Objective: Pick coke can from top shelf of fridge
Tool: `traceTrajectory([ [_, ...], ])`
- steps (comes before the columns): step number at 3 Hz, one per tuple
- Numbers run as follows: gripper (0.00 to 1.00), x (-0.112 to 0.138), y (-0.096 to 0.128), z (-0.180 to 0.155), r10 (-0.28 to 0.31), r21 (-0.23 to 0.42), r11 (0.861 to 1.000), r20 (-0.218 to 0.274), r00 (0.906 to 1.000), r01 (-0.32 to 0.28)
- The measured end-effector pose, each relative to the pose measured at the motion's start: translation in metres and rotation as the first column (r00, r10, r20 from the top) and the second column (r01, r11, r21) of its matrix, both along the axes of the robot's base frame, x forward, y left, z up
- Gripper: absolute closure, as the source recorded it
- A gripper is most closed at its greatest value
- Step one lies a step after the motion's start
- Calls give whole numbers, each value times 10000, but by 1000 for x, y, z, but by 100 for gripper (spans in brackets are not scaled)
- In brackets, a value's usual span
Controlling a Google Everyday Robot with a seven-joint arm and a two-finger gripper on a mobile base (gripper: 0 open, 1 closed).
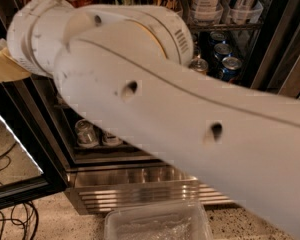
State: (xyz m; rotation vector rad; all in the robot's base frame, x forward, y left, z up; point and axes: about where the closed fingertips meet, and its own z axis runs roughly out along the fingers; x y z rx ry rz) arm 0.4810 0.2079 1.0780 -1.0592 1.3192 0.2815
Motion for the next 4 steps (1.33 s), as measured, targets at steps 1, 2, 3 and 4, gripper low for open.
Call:
traceTrajectory([
  [1,0,-42,-1,0,-528,36,9986,-187,9984,529],
  [2,0,-54,9,5,-592,370,9974,-508,9970,611],
  [3,0,-54,9,5,-592,370,9974,-508,9970,611],
  [4,0,-54,7,0,-741,340,9965,-543,9958,760],
])
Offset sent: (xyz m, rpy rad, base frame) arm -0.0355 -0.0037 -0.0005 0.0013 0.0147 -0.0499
